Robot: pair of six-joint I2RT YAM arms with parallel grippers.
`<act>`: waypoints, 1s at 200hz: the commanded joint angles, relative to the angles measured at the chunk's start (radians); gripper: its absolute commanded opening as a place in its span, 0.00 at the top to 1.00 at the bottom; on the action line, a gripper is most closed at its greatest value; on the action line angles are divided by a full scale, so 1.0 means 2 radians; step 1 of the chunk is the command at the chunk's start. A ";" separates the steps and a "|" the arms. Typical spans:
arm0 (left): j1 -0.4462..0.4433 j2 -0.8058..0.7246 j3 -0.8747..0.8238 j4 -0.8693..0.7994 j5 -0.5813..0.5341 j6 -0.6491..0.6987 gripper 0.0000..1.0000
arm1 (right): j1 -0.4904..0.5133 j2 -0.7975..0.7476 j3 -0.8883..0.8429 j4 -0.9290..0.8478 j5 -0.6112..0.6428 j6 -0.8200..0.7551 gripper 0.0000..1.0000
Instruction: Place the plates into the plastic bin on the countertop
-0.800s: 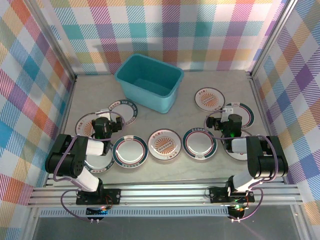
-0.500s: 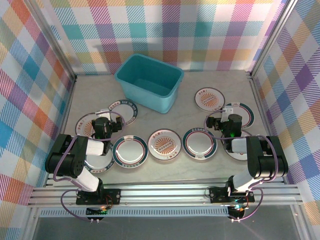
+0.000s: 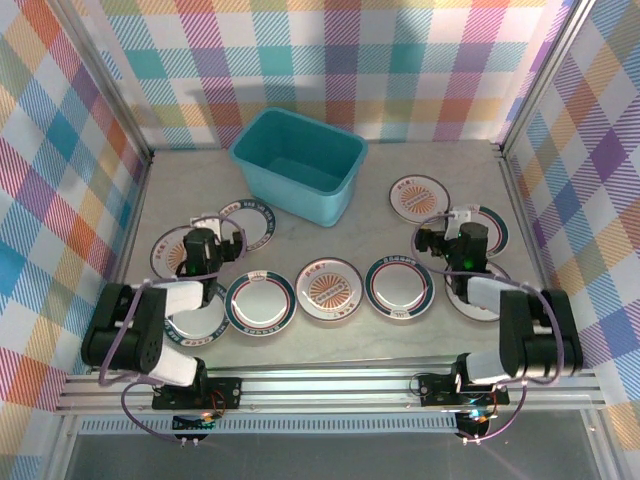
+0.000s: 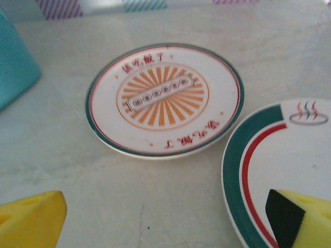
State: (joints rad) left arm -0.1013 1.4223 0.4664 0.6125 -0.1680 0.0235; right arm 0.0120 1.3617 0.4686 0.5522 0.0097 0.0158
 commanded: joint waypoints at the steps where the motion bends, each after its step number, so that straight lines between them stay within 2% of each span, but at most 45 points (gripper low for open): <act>1: 0.005 -0.072 0.057 -0.103 0.013 -0.019 0.00 | -0.003 -0.068 0.065 -0.140 -0.020 0.015 0.01; 22: 0.002 -0.086 0.150 -0.224 0.026 -0.068 0.00 | 0.000 -0.067 0.168 -0.279 -0.070 0.040 0.01; 42: -0.008 -0.058 0.258 -0.318 0.037 -0.102 0.00 | 0.021 -0.014 0.272 -0.366 -0.093 0.065 0.01; 92: -0.019 0.029 0.417 -0.401 0.045 -0.148 0.00 | 0.090 0.188 0.572 -0.576 -0.062 0.147 0.02; 114: -0.020 0.050 0.435 -0.403 0.041 -0.155 0.00 | 0.127 0.240 0.633 -0.587 -0.034 0.159 0.02; 138: -0.020 0.060 0.444 -0.411 0.033 -0.152 0.00 | 0.147 0.284 0.678 -0.588 -0.045 0.179 0.02; 200: -0.018 0.069 0.456 -0.419 -0.007 -0.099 0.00 | 0.185 0.385 0.804 -0.664 -0.014 0.186 0.05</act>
State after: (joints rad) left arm -0.1314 1.5513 1.3342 -0.2123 -0.1432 -0.2314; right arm 0.3695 2.0830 1.9884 -0.6724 -0.0635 0.3626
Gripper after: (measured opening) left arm 0.997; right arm 0.963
